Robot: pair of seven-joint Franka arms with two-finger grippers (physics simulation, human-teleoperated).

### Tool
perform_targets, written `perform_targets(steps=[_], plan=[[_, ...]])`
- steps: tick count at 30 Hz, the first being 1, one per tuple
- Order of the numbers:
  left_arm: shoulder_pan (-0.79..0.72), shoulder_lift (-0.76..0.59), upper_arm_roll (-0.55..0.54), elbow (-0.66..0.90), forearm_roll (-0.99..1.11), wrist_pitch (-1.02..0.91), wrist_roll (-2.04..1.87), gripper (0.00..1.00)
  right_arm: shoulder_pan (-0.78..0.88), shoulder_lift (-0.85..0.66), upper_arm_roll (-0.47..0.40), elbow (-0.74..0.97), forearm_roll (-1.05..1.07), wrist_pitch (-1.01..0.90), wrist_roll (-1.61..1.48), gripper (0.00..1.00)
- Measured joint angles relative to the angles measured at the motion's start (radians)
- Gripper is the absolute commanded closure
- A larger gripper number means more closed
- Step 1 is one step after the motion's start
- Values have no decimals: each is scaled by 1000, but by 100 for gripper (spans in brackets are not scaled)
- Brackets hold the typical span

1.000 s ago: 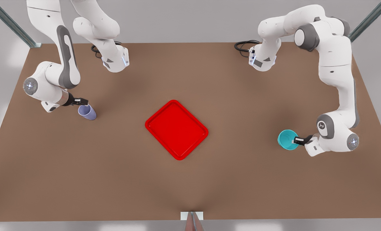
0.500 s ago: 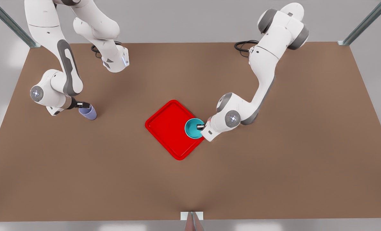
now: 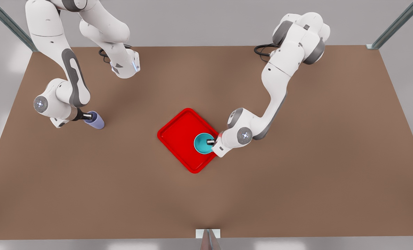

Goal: Place the bowl on the tray with the left arm and the cup on the tray with the right arm

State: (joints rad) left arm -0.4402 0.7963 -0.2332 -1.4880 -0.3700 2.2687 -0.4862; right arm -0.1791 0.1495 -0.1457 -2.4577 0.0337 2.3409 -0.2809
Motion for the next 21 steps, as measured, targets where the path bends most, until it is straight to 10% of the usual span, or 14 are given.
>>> perform_targets(steps=[7,13,16,21], plan=[[0,-74,81,125,-42,-300,-20,0,27,-7,5,11,9,-27,-7,79],[5,-255,509,241,127,-624,324,0,97,-40,27,51,16,-48,-10,79],[233,-414,252,223,254,-645,386,0,234,-56,30,117,50,-69,-4,79],[284,-496,226,152,426,-644,442,0,374,24,74,243,158,-72,40,79]])
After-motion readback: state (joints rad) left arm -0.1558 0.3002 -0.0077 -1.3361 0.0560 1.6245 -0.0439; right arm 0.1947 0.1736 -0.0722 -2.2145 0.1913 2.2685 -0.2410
